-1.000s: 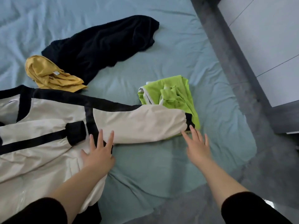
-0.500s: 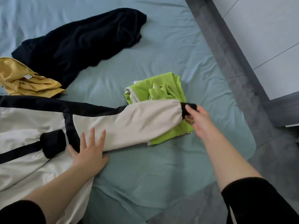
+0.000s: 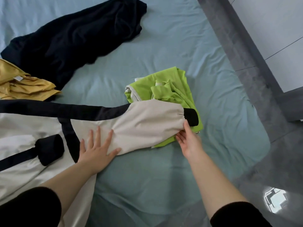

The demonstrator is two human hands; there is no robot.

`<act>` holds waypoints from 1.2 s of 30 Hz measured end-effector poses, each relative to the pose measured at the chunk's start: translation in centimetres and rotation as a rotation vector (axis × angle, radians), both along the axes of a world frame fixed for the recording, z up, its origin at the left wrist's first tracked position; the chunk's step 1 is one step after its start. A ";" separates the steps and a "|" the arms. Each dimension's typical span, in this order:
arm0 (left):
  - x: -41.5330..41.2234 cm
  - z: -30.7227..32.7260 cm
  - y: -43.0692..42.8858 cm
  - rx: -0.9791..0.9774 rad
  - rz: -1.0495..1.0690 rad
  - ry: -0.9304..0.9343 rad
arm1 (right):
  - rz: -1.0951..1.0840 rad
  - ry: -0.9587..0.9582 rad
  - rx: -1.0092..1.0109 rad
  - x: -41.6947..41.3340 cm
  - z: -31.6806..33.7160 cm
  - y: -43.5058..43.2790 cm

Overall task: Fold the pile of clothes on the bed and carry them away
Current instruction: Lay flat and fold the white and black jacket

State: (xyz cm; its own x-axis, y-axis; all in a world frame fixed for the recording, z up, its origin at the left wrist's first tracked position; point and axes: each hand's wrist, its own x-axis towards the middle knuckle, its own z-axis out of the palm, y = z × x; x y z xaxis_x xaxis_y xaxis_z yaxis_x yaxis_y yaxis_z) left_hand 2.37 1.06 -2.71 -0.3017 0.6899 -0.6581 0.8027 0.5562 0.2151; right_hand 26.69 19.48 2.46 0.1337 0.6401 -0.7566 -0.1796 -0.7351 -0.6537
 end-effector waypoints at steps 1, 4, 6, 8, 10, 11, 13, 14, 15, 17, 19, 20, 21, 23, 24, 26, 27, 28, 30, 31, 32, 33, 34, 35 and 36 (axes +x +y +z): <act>-0.3 -0.4 0.1 -0.052 -0.023 -0.017 | 0.032 0.037 0.009 -0.8 0.1 -0.1; -0.6 -0.3 0.5 -0.110 -0.028 -0.074 | 0.069 0.091 0.036 -3.6 0.9 -0.8; -0.7 0.7 1.2 -0.090 0.062 -0.161 | 0.036 -0.125 0.149 -5.7 1.3 -1.8; -1.0 2.3 1.9 -0.008 0.250 -0.298 | 0.036 -0.380 0.340 -8.3 2.2 -3.4; -1.5 4.3 2.3 0.162 0.574 -0.554 | 0.102 -0.461 0.530 -10.7 3.2 -5.7; -1.9 5.6 2.1 0.256 0.744 -0.703 | 0.158 -0.454 0.616 -12.0 3.6 -7.0; -2.0 7.7 1.9 0.403 0.947 -0.891 | 0.296 -0.459 0.801 -13.5 3.9 -9.3; -2.6 8.5 1.4 0.468 1.047 -0.973 | 0.388 -0.483 0.893 -14.4 3.7 -10.6; -3.3 8.9 0.9 0.525 1.161 -1.073 | 0.490 -0.520 0.969 -15.2 3.2 -11.8; -5.1 8.8 -0.5 0.586 1.383 -1.227 | 0.745 -0.617 1.034 -16.6 1.9 -14.2; -6.7 7.8 -2.4 0.560 1.580 -1.259 | 1.071 -0.690 1.041 -17.4 0.3 -16.5; -7.3 7.1 -3.5 0.506 1.654 -1.230 | 1.203 -0.680 1.024 -17.6 -0.3 -17.4; -7.7 6.6 -4.5 0.433 1.692 -1.185 | 1.296 -0.646 0.991 -17.8 -0.7 -18.0; -7.9 5.7 -5.6 0.318 1.621 -1.057 | 1.370 -0.576 0.912 -18.0 -1.1 -18.9; -7.9 5.2 -5.7 0.304 1.554 -0.993 | 1.372 -0.555 0.861 -18.1 -1.0 -19.4; -8.0 4.3 -5.2 0.334 1.471 -0.881 | 1.325 -0.488 0.680 -18.3 -0.7 -20.4; -8.1 4.2 -4.8 0.357 1.446 -0.853 | 1.258 -0.413 0.534 -18.5 -0.4 -21.0; -8.3 4.4 -4.6 0.384 1.413 -0.849 | 1.155 -0.306 0.361 -18.9 0.0 -21.5; -9.1 5.3 -5.0 0.453 1.346 -0.870 | 0.879 -0.039 -0.002 -20.0 0.4 -22.3; -9.9 6.0 -5.7 0.491 1.327 -0.875 | 0.716 0.120 -0.169 -20.6 0.5 -22.6; -10.9 6.7 -6.9 0.527 1.324 -0.869 | 0.578 0.259 -0.296 -21.1 0.5 -22.8; -12.1 7.1 -8.4 0.560 1.337 -0.853 | 0.488 0.377 -0.360 -21.6 0.7 -22.9; -13.6 7.4 -10.5 0.592 1.362 -0.821 | 0.435 0.468 -0.382 -22.1 0.8 -23.0; -15.4 7.4 -12.8 0.617 1.393 -0.769 | 0.395 0.533 -0.387 -22.6 0.7 -23.2; -17.3 7.4 -15.4 0.628 1.426 -0.692 | 0.368 0.577 -0.389 -23.2 0.6 -23.5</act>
State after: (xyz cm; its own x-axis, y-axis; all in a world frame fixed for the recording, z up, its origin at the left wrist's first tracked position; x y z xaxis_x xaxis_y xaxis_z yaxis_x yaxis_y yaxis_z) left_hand -14.96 -14.31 4.65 -0.6599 0.3311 -0.6744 -0.5507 0.3974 0.7340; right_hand 3.47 -4.01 3.10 -0.5178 0.2418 -0.8206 -0.1128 -0.9701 -0.2147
